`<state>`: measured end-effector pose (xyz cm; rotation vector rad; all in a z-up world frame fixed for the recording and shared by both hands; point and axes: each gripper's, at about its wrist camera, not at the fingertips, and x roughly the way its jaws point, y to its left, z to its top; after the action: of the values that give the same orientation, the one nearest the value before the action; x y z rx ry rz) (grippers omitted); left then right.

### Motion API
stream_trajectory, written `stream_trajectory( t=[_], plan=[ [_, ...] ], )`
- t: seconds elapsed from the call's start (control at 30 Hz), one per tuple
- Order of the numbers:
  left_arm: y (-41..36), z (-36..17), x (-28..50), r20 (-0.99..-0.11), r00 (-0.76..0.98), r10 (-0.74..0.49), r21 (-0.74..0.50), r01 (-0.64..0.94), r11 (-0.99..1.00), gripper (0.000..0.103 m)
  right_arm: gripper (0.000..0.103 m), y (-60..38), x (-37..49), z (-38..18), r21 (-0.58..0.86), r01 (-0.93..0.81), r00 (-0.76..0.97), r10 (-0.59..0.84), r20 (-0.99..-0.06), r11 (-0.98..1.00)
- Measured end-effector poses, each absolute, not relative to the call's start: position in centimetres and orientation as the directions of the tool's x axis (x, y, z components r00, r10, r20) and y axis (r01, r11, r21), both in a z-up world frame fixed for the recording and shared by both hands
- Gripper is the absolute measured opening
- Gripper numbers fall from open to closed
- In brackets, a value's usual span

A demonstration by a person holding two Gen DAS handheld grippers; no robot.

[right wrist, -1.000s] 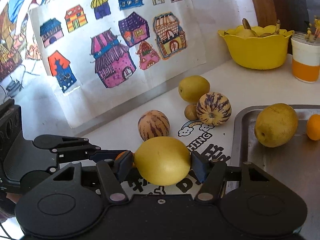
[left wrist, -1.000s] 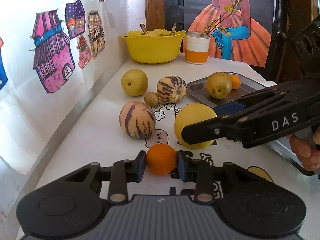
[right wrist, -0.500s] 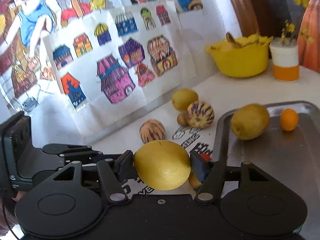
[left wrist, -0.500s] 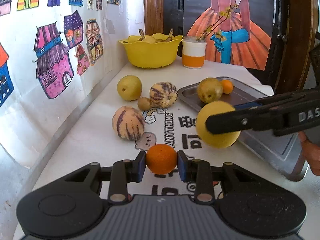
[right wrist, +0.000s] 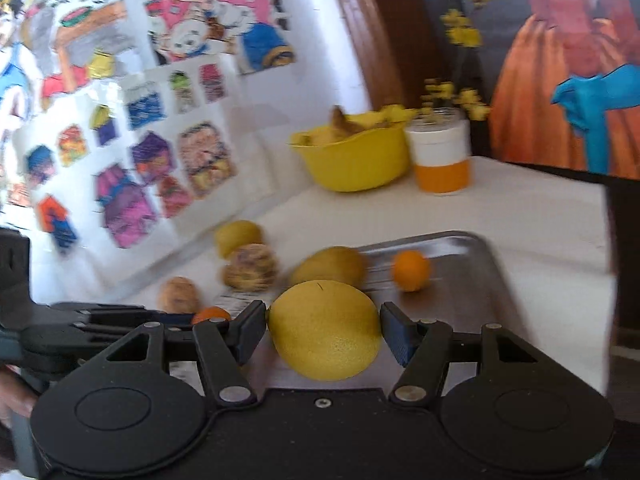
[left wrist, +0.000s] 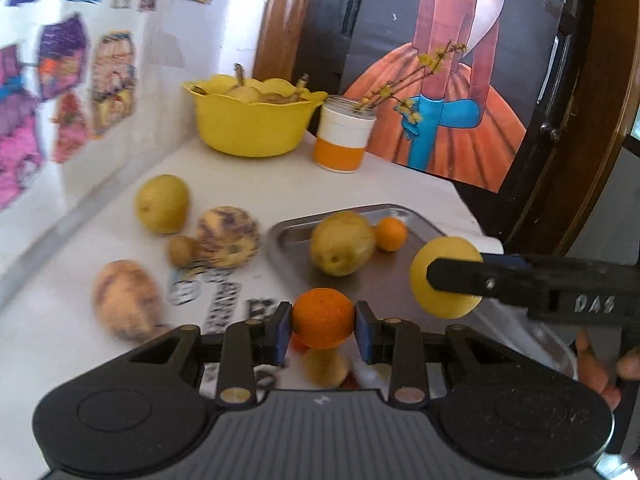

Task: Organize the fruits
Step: 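Carry the orange and lemon onto the tray and open both tools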

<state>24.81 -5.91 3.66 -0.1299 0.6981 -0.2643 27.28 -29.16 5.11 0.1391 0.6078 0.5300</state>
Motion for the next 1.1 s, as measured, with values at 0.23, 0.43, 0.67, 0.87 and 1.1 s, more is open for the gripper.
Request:
stream_trajectory(
  t=[0.23, 0.43, 0.67, 0.87, 1.1],
  plan=[
    [-8.8, 2.0, 28.5, -0.643, 0.702, -0.306, -0.217, 0.216, 0.952, 0.036, 0.064, -31.0, 29.4, 3.6, 0.207, -0.390, 0.709, 0.436, -0.555, 0.897],
    [-10.0, 1.2, 30.1, -0.659, 0.687, -0.306, -0.210, 0.222, 0.952, 0.036, 0.064, -31.5, 30.8, 3.0, 0.219, -0.392, 0.691, 0.444, -0.571, 0.893],
    [-10.3, 0.8, 30.5, -0.673, 0.675, -0.302, -0.208, 0.219, 0.953, 0.037, 0.065, -31.4, 31.6, 3.0, 0.221, -0.402, 0.684, 0.452, -0.573, 0.889],
    [-10.2, 1.3, 29.9, -0.672, 0.672, -0.310, -0.211, 0.227, 0.951, 0.060, 0.081, -32.0, 31.3, 2.9, 0.254, -0.390, 0.689, 0.464, -0.557, 0.885],
    [-9.7, 2.9, 27.7, -0.630, 0.713, -0.310, -0.210, 0.227, 0.951, 0.079, 0.092, -34.2, 29.1, 3.5, 0.338, -0.353, 0.710, 0.485, -0.511, 0.872]
  ],
)
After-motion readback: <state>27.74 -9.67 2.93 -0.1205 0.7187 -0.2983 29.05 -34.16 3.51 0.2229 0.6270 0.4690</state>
